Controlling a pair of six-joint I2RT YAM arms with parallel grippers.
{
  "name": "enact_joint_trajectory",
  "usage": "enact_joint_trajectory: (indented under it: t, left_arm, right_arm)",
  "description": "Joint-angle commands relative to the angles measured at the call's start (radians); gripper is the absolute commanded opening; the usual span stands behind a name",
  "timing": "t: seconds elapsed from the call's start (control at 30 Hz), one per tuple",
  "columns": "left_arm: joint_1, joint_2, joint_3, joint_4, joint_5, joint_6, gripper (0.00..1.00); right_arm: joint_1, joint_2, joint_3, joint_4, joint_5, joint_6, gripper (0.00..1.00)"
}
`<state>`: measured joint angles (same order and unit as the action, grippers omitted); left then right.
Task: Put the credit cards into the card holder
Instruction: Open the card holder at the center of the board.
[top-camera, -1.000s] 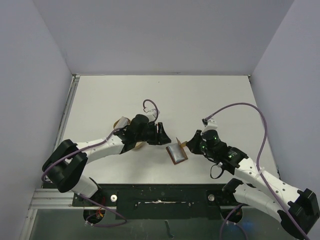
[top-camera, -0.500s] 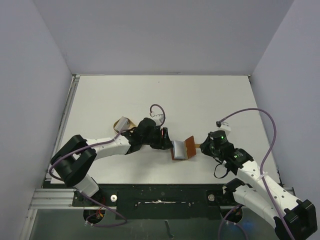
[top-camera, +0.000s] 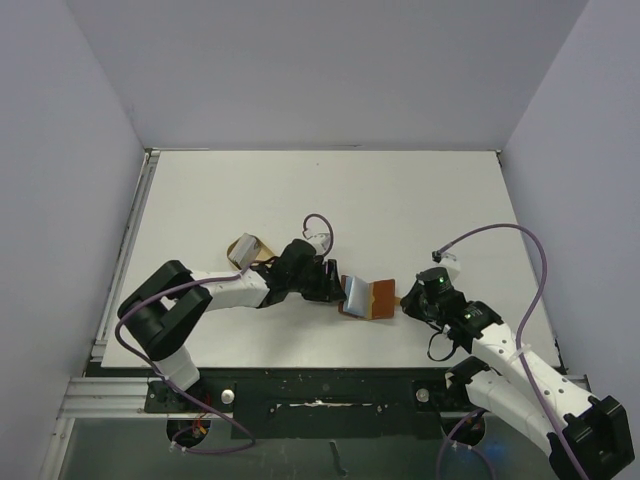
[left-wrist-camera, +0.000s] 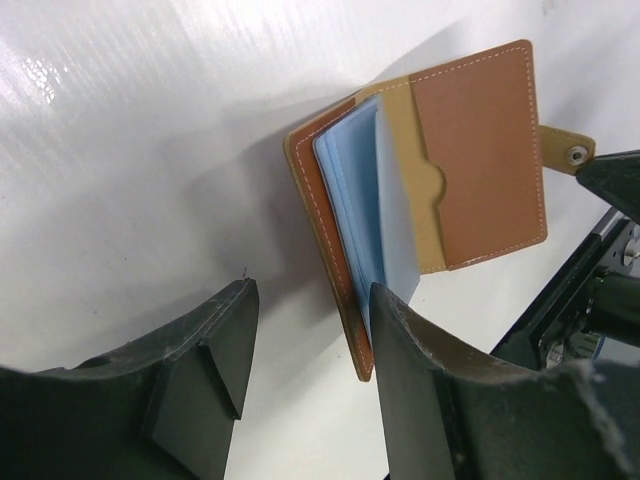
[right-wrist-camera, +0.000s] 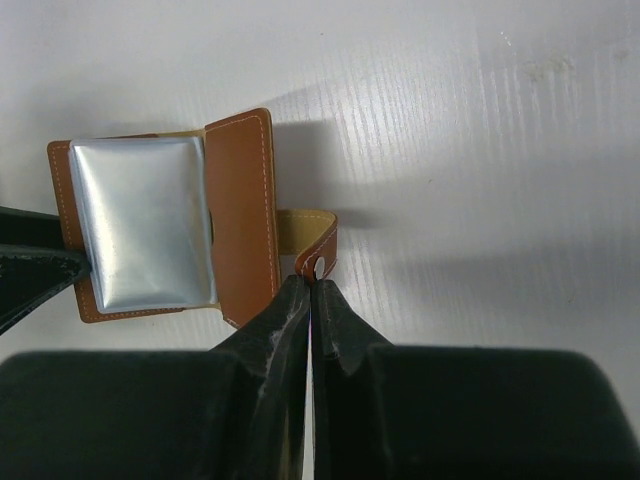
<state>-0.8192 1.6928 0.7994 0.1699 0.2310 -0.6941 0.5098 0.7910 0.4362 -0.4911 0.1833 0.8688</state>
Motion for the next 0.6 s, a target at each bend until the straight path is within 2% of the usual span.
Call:
enact_joint_trajectory:
  t: [0.0, 0.27, 0.33, 0.47, 0.57]
  left_arm:
    - [-0.001, 0.001, 0.018, 0.122, 0.024, -0.002, 0.47]
    - [-0.002, 0.054, 0.006, 0.228, 0.109, -0.060, 0.42]
    - [-0.003, 0.058, 0.005, 0.245, 0.121, -0.067, 0.34]
    - [-0.001, 0.048, 0.011, 0.251, 0.136, -0.079, 0.12]
    - [-0.001, 0.009, 0.004, 0.245, 0.140, -0.107, 0.00]
  right_arm:
    - [-0.006, -0.002, -0.003, 0.034, 0.004, 0.004, 0.00]
    - [-0.007, 0.014, -0.021, 0.052, -0.008, 0.004, 0.00]
    - [-0.010, 0.013, -0.030, 0.058, -0.014, 0.001, 0.00]
    - [-0.010, 0.018, -0.038, 0.073, -0.018, -0.001, 0.00]
    - [-0.011, 0.034, -0.009, 0.063, -0.037, -0.006, 0.02]
